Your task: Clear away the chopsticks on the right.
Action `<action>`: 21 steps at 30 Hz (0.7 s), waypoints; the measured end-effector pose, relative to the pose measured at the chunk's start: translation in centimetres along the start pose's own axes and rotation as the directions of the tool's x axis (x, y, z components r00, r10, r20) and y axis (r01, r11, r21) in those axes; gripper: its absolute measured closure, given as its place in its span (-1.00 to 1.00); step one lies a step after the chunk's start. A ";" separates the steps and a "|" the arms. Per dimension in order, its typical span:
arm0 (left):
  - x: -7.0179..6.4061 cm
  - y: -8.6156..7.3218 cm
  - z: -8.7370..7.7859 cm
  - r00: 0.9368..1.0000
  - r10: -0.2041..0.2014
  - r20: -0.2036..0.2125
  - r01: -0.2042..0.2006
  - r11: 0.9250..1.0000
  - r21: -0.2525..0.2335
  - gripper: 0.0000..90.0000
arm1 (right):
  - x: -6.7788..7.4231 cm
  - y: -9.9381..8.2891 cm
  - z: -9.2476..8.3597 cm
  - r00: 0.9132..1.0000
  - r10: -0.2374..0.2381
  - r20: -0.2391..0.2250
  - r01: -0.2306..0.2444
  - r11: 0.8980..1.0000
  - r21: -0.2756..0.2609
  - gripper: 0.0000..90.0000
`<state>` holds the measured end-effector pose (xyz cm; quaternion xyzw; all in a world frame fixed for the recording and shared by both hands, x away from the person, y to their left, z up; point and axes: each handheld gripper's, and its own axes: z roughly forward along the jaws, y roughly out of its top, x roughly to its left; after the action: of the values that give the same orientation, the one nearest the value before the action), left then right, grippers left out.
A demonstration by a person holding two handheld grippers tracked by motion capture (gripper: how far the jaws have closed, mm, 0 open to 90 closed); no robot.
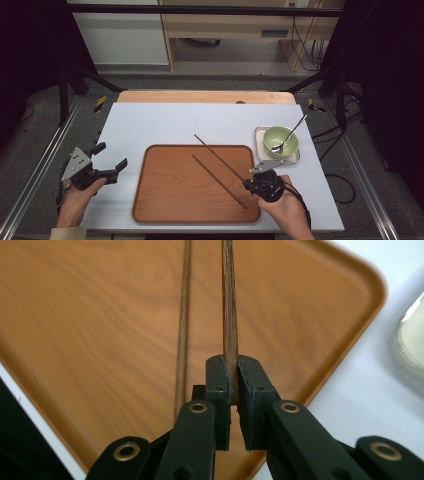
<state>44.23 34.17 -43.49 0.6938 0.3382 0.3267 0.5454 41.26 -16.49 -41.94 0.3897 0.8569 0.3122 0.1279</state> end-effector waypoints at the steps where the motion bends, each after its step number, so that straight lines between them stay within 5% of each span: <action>1: 0.0 0.0 0.0 1.000 0.001 0.001 -0.001 1.000 -0.001 -0.93 | 0.2 -0.2 0.1 1.000 0.000 0.006 -0.001 1.000 0.008 0.88; 21: -0.2 0.3 0.0 1.000 0.007 0.004 -0.007 1.000 -0.001 -0.93 | 1.4 -2.3 0.6 1.000 0.025 -0.018 -0.022 0.991 0.130 0.88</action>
<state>44.17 33.97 -43.20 0.6953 0.3344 0.3275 0.5454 39.25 -16.34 -43.84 0.4043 0.8718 0.2613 0.0903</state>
